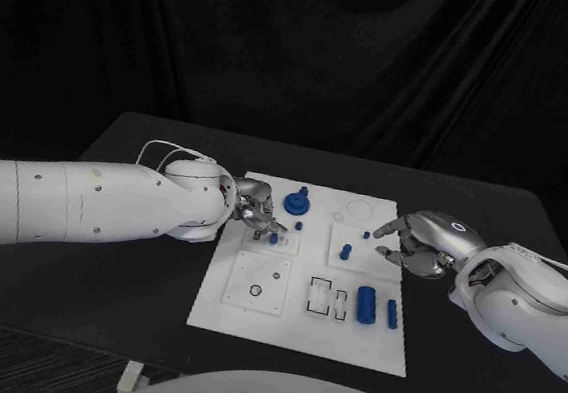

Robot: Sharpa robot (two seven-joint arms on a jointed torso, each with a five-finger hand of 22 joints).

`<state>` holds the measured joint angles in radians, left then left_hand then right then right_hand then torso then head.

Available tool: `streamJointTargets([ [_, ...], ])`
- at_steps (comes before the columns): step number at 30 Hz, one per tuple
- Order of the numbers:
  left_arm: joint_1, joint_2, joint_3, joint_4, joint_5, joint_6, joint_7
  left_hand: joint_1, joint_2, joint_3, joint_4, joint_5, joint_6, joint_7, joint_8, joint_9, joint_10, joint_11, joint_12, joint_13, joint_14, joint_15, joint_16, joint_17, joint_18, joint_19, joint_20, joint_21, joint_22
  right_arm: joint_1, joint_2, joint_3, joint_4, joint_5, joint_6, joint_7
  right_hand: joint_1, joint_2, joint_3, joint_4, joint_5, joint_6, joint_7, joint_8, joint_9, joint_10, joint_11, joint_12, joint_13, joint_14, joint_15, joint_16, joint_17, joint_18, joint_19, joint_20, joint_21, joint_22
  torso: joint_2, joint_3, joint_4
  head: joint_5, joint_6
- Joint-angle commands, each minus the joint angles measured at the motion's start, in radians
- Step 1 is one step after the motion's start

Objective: Assemble the parts on the task board

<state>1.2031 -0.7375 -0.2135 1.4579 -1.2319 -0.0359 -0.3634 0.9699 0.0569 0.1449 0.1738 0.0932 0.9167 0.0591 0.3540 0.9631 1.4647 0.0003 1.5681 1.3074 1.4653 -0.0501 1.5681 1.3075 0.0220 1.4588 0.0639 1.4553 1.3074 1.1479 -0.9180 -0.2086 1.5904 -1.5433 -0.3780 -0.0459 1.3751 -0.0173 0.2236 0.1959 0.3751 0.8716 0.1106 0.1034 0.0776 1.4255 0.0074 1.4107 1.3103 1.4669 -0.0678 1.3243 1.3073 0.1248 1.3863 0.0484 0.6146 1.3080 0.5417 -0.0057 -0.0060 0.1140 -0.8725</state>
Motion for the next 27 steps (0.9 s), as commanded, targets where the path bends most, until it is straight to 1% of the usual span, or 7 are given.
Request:
streamJointTargets([
  [1,-0.005,0.007,0.001,-0.008,-0.018,-0.006,0.022,0.01,0.002,-0.006,-0.001,0.008,0.01,0.0,-0.009,-0.005,0.106,-0.008,0.003,0.263,0.106,-0.006,0.003,0.263,0.018,-0.003,-0.006,-0.004,0.169,-0.003,-0.001,0.001,0.002,-0.002,-0.013,-0.011,-0.002,-0.003,0.006,-0.001,0.005,0.004,-0.003,-0.003,-0.001,-0.005,-0.002,-0.004,0.065,0.043,0.007,-0.004,0.013,0.018,-0.008,0.0,-0.005,0.07,-0.001,0.0008,-0.0012,0.001,0.0],
  [3,-0.008,0.011,0.001,-0.015,-0.018,-0.004,0.02,0.012,0.002,-0.006,-0.002,0.011,0.012,0.0,-0.012,-0.007,0.106,-0.008,0.003,0.263,0.106,-0.006,0.003,0.263,0.018,-0.003,-0.006,-0.004,0.169,-0.003,-0.001,0.001,0.002,-0.002,-0.012,-0.012,-0.002,-0.003,0.006,-0.001,0.005,0.004,-0.003,-0.003,-0.001,-0.005,-0.002,-0.004,0.065,0.043,0.007,-0.004,0.013,0.018,-0.008,0.0,-0.005,0.07,-0.001,-0.0001,-0.0025,0.003,0.0],
  [7,-0.013,0.016,0.001,-0.025,-0.018,0.003,0.017,0.016,0.003,-0.007,-0.003,0.016,0.014,0.0,-0.017,-0.011,0.106,-0.008,0.003,0.263,0.106,-0.006,0.003,0.263,0.018,-0.002,-0.006,-0.004,0.169,-0.003,0.0,0.001,0.001,-0.002,-0.009,-0.012,-0.002,-0.003,0.006,-0.001,0.005,0.004,-0.003,-0.003,-0.001,-0.005,-0.002,-0.004,0.065,0.043,0.007,-0.004,0.013,0.018,-0.008,0.0,-0.005,0.07,0.0,-0.0005,0.0007,0.001,0.0],
  [12,-0.017,0.023,0.001,-0.037,-0.018,0.005,0.017,0.023,0.005,-0.006,-0.005,0.027,0.019,0.0,-0.026,-0.017,0.106,-0.009,0.003,0.263,0.106,-0.006,0.003,0.263,0.019,-0.004,-0.006,-0.007,0.168,-0.003,0.002,0.001,-0.002,-0.002,-0.008,-0.012,-0.003,-0.003,0.007,-0.001,0.007,0.004,-0.003,-0.003,-0.002,-0.006,-0.002,-0.005,0.064,0.043,0.007,-0.006,0.012,0.018,-0.009,0.0,-0.008,0.069,0.001,-0.001,-0.0034,0.006,0.0],
  [18,-0.021,0.03,0.001,-0.047,-0.018,0.01,0.02,0.038,0.008,-0.003,-0.012,0.062,0.028,0.0,-0.041,-0.027,0.106,-0.009,0.003,0.263,0.106,-0.007,0.003,0.263,0.019,-0.004,-0.007,-0.009,0.169,-0.004,0.004,0.001,-0.004,-0.002,-0.008,-0.012,-0.003,-0.003,0.007,-0.001,0.007,0.004,-0.003,-0.003,-0.002,-0.006,-0.002,-0.005,0.064,0.043,0.007,-0.006,0.012,0.018,-0.009,0.0,-0.008,0.069,0.0,-0.0004,-0.0027,0.006,0.0],
  [22,-0.024,0.034,0.001,-0.051,-0.018,0.016,0.02,0.043,0.009,-0.002,-0.015,0.072,0.029,0.0,-0.045,-0.029,0.106,-0.009,0.003,0.263,0.106,-0.007,0.003,0.263,0.019,-0.003,-0.007,-0.009,0.169,-0.004,0.004,0.001,-0.004,-0.002,-0.008,-0.012,-0.003,-0.003,0.007,-0.001,0.007,0.004,-0.003,-0.003,-0.002,-0.006,-0.002,-0.005,0.064,0.043,0.007,-0.006,0.012,0.018,-0.009,0.0,-0.008,0.069,0.0,0.0001,-0.0034,0.007,0.0],
  [27,-0.027,0.037,0.001,-0.051,-0.018,0.02,0.02,0.044,0.009,-0.001,-0.015,0.075,0.03,0.0,-0.046,-0.029,0.106,-0.009,0.003,0.263,0.106,-0.007,0.003,0.263,0.018,-0.002,-0.007,-0.008,0.17,-0.005,0.004,0.001,-0.005,-0.002,-0.008,-0.012,-0.003,-0.003,0.007,-0.001,0.007,0.004,-0.003,-0.003,-0.002,-0.006,-0.002,-0.005,0.064,0.043,0.007,-0.006,0.012,0.018,-0.009,0.0,-0.008,0.069,0.0,-0.0009,-0.0027,0.007,0.0],
])
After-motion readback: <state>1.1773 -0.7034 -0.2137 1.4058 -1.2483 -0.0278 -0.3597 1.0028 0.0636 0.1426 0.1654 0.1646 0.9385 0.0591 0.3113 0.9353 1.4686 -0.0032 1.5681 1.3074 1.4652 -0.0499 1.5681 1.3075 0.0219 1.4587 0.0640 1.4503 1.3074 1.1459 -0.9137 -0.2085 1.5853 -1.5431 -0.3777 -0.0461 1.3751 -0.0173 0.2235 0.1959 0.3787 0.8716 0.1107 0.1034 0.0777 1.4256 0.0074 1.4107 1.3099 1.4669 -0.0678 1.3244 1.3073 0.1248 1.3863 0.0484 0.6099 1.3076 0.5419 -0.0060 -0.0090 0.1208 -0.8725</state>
